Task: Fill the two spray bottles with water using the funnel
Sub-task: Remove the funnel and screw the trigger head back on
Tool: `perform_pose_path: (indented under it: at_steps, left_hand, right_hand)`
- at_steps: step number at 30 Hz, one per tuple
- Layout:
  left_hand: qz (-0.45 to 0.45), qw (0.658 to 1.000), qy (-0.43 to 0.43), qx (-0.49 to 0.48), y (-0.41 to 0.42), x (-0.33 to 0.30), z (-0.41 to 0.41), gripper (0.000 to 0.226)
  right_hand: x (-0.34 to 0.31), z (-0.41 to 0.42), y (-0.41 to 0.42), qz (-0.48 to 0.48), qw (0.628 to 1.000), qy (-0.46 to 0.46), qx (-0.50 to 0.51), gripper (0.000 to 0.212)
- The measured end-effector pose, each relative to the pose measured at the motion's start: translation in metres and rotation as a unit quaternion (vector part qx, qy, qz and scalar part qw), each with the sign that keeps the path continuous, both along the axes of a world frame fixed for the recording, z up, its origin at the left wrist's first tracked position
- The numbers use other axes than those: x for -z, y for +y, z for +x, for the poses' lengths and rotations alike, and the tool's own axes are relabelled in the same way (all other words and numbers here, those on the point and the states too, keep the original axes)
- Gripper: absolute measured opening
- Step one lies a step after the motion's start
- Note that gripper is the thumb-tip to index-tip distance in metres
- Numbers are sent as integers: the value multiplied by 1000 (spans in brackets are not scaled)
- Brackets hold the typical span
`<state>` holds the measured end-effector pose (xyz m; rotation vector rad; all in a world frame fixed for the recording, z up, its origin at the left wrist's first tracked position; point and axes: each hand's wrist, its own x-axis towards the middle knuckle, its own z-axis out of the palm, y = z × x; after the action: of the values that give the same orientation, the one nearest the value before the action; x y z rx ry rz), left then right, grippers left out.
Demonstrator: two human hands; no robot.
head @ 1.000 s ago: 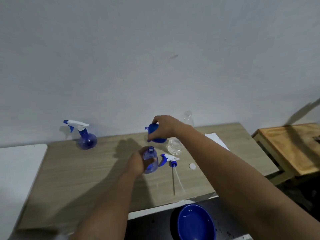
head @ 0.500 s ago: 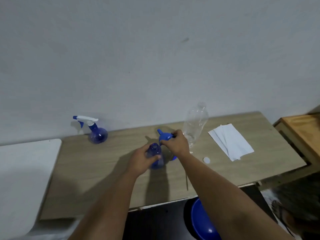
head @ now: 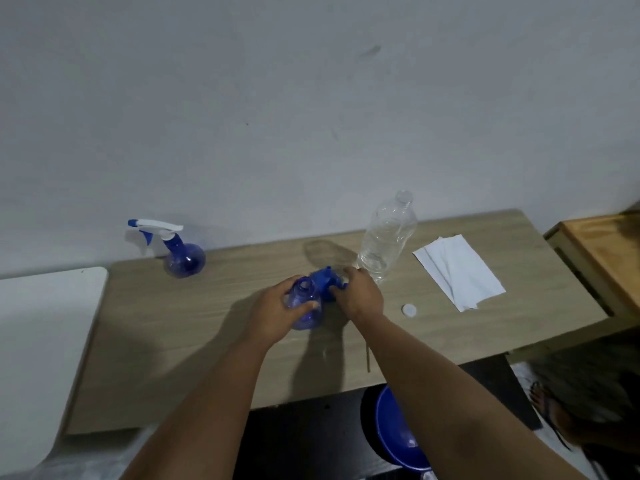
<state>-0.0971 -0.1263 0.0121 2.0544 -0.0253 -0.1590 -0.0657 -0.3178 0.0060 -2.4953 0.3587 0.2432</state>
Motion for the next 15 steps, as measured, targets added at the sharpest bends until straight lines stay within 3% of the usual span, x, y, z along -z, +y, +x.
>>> perform_pose_path:
  at_steps: [3,9,13,15]
  left_hand:
    - [-8,1000,-1,6,-5,-1,-2,46]
    - [-19,1000,6,13,-13,3,-11,52]
    - [-22,1000,13,10,-14,8,-17,54]
    - [-20,1000,17,3,-16,10,-20,50]
  right_hand:
    - [-1,-11,-22,-51,997,32,38,22]
    - [6,-19,-45,-69,989,104,79,43]
    - [15,-26,-45,-73,988,117,74,29]
    - [15,-31,-45,-56,989,119,75,34]
